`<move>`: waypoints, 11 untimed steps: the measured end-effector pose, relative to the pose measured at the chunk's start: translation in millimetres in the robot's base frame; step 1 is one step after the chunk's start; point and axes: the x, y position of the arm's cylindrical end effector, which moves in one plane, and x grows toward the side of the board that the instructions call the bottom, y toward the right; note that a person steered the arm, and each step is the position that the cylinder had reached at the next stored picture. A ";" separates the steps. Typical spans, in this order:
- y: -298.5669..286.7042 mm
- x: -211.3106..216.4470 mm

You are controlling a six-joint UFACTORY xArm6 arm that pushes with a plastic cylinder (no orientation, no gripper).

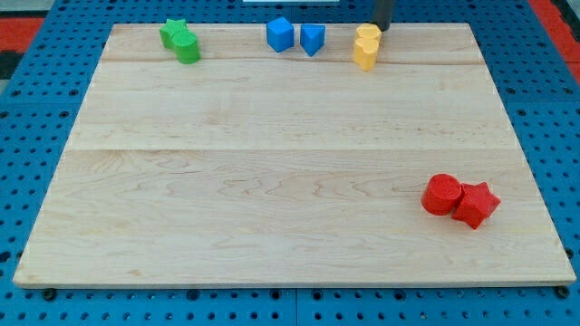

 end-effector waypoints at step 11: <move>48.2 5.3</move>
